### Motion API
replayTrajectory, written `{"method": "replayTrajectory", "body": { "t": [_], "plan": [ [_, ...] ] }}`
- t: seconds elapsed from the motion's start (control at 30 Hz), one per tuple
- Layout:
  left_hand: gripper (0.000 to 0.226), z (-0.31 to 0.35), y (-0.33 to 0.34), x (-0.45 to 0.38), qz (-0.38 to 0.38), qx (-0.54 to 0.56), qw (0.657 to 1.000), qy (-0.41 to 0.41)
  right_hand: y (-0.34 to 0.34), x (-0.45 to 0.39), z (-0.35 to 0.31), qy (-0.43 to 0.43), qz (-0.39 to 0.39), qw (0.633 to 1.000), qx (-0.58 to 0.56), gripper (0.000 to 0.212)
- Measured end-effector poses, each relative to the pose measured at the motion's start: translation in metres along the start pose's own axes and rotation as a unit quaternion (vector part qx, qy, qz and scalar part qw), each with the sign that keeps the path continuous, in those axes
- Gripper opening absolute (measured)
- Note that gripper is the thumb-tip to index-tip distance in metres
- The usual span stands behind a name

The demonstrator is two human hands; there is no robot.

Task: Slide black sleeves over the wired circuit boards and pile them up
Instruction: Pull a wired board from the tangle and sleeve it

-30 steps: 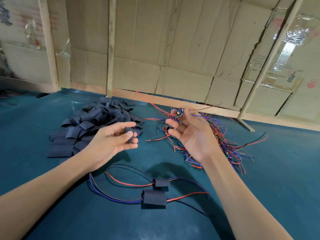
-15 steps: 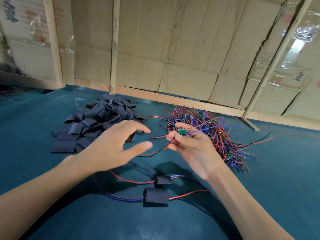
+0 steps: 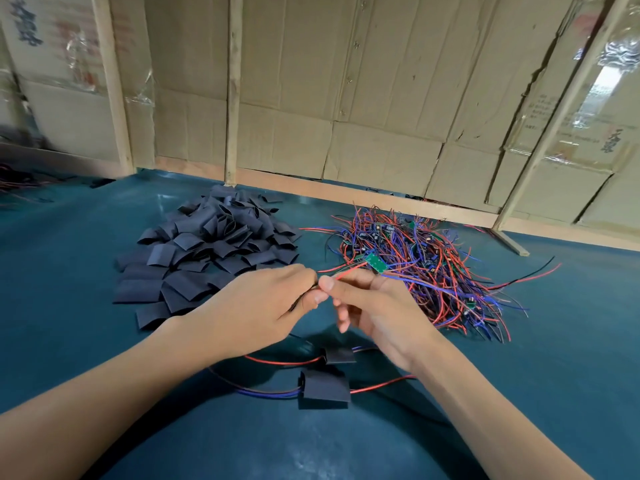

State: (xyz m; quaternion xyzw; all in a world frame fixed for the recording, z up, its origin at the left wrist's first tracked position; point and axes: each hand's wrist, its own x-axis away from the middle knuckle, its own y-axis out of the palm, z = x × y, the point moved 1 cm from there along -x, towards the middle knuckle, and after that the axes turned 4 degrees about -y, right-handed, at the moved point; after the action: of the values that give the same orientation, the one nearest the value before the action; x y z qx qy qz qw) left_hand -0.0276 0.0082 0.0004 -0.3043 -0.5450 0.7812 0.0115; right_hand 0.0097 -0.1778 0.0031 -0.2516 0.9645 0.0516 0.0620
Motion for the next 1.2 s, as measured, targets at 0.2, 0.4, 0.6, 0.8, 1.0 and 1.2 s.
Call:
{"method": "replayTrajectory", "body": {
  "t": [0.2, 0.4, 0.6, 0.8, 1.0, 1.2],
  "plan": [
    [0.055, -0.020, 0.003, 0.002, 0.001, 0.089, 0.992, -0.088, -0.003, 0.000, -0.004, -0.027, 0.039, 0.996, -0.073, 0.017],
    [0.060, -0.027, 0.008, 0.003, 0.034, 0.186, 0.974, -0.124, -0.007, 0.000, -0.004, -0.043, 0.042, 0.994, -0.091, 0.026],
    [0.061, -0.025, 0.011, 0.004, 0.050, 0.219, 0.967, -0.118, -0.006, -0.001, -0.001, -0.058, 0.048, 0.990, -0.116, 0.009],
    [0.056, -0.020, 0.013, 0.006, 0.026, 0.207, 0.969, -0.134, -0.010, 0.000, -0.003, -0.024, 0.023, 0.978, -0.208, 0.022],
    [0.052, -0.018, 0.008, 0.002, 0.101, 0.221, 0.961, -0.128, -0.004, -0.001, -0.002, 0.033, 0.047, 0.977, -0.203, 0.018],
    [0.034, -0.018, 0.007, 0.005, 0.070, 0.120, 0.988, -0.063, 0.000, -0.001, 0.002, 0.022, 0.040, 0.985, -0.166, 0.035]
  ]
}}
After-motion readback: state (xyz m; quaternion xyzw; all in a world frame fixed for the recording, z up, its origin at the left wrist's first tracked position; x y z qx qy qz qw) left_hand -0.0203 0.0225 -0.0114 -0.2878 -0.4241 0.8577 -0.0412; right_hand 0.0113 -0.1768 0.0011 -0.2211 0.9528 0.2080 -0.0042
